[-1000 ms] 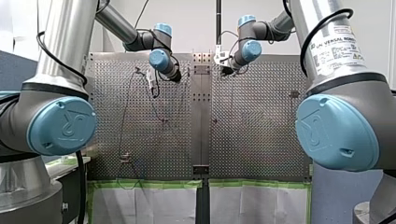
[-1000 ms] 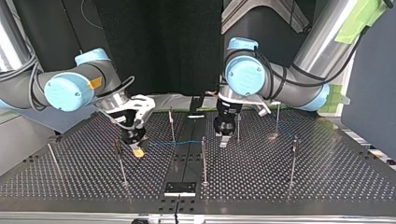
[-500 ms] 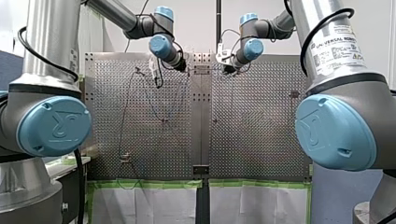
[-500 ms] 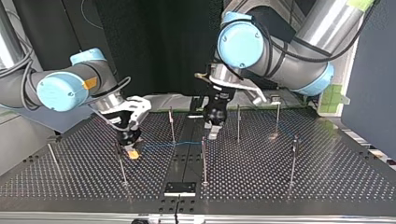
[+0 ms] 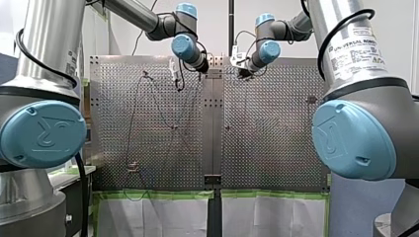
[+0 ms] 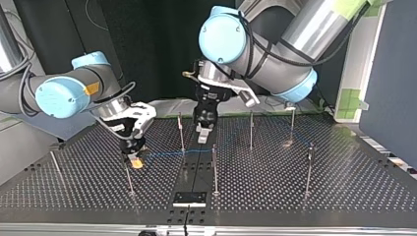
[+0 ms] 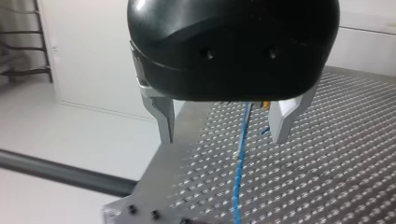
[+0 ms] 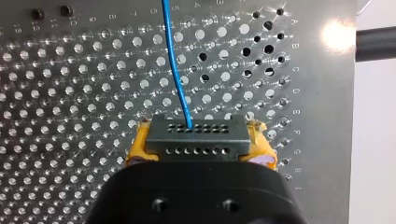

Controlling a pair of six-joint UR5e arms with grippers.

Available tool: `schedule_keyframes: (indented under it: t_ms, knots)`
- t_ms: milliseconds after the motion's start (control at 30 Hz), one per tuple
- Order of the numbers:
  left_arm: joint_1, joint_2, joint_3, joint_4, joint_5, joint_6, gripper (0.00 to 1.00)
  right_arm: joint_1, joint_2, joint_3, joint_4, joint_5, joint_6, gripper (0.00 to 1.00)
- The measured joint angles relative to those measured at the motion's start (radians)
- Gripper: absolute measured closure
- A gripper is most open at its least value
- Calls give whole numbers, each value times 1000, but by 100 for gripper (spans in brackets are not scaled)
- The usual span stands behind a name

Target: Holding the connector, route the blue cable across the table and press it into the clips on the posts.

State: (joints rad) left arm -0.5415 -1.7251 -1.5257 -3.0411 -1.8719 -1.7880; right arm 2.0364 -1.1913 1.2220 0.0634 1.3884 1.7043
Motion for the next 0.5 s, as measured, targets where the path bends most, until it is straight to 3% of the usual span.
schedule_keyframes:
  t_ms: [300,500]
  knots:
    - [-78,-53,80,-42,-79,26,0,0,1,0,-1,3,0,100]
    - [-95,-65,138,-48,-138,36,0,0,1,0,-2,3,0,100]
